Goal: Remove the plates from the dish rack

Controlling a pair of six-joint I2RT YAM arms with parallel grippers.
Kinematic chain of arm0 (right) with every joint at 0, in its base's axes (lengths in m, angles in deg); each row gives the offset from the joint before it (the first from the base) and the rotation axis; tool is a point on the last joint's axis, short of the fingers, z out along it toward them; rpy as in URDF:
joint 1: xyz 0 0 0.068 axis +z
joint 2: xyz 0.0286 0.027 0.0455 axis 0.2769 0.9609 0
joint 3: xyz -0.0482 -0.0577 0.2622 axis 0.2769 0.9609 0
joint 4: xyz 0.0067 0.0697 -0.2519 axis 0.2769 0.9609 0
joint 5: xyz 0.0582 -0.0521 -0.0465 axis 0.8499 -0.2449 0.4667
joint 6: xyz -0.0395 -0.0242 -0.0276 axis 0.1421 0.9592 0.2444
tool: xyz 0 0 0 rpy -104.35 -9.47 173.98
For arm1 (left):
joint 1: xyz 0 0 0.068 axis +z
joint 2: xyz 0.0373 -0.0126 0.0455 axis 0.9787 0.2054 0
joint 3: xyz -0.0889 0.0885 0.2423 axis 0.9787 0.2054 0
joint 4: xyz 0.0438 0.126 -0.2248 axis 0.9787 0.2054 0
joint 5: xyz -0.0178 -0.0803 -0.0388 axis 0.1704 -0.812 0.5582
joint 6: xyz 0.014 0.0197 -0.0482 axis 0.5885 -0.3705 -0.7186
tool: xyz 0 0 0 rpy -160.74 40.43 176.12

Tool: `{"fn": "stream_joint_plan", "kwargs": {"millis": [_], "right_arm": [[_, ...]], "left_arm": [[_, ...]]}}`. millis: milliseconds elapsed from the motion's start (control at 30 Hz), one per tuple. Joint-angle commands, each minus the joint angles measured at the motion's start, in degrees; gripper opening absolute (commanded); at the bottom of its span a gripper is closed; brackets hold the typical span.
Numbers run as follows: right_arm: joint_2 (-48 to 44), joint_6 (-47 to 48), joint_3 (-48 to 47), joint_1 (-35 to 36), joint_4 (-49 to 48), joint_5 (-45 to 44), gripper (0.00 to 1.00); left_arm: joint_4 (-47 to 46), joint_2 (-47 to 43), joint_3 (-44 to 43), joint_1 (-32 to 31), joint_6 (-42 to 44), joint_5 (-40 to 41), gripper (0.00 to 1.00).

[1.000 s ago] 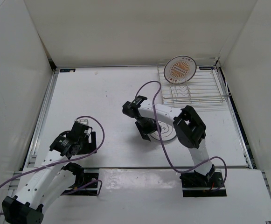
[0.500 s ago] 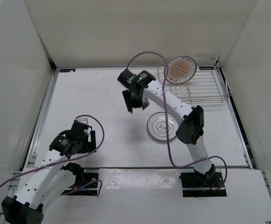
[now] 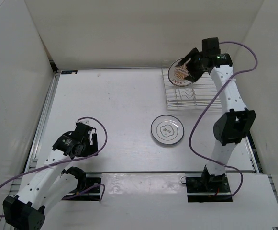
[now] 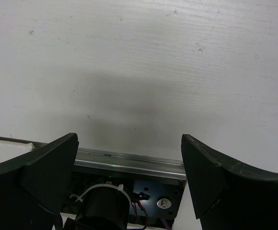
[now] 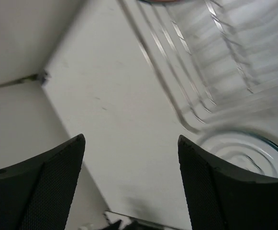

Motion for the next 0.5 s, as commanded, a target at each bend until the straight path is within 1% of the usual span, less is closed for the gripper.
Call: {"fn": "stream_joint_plan", "kwargs": {"millis": [0, 33, 67, 100, 133, 200, 233, 267, 300, 400, 467], "right_arm": [[6.96, -6.99, -8.19, -2.37, -11.97, 9.23, 0.79], [8.88, -12.66, -8.72, -3.77, -14.18, 9.59, 0.79], [9.34, -14.72, -7.42, -4.83, -16.56, 9.33, 0.79], [9.69, -18.92, -6.62, -6.15, -23.37, 8.98, 0.77], [11.61, -20.96, -5.66, -6.60, -24.65, 8.71, 0.74], [13.37, -27.63, -6.08, -7.92, -27.55, 8.36, 0.72], [16.34, -28.96, -6.78, -8.01, -30.18, 8.79, 0.71], [17.41, -31.76, -7.31, -9.92, -31.68, 9.06, 0.69], [19.25, -32.31, -8.01, -10.72, -32.04, 8.80, 0.69], [24.36, -32.93, -15.73, -11.70, -31.96, 8.19, 0.69], [25.94, -34.07, -16.46, -12.22, -33.18, 8.53, 0.69]], "left_arm": [[-0.82, 1.73, -3.80, -0.05, -1.19, 1.77, 1.00], [-1.17, 3.04, -4.24, -0.05, -1.02, 1.86, 1.00], [-1.52, 4.27, -5.38, -0.05, -0.93, 2.47, 1.00], [-2.74, 5.50, -5.73, -0.14, -0.93, 2.82, 1.00], [-3.19, 6.47, -6.17, -0.05, -0.67, 3.00, 1.00], [-4.86, 9.98, -7.84, 0.04, -0.58, 4.23, 1.00], [-5.91, 10.86, -8.28, -0.05, 0.03, 4.66, 1.00], [-6.26, 13.31, -9.77, -0.05, 0.30, 5.36, 1.00], [-7.49, 13.86, -9.96, 0.04, 0.65, 5.89, 1.00], [-8.82, 16.40, -11.71, 0.56, 0.65, 7.21, 1.00], [-8.64, 17.64, -12.24, 1.18, 0.39, 7.22, 1.00]]}}
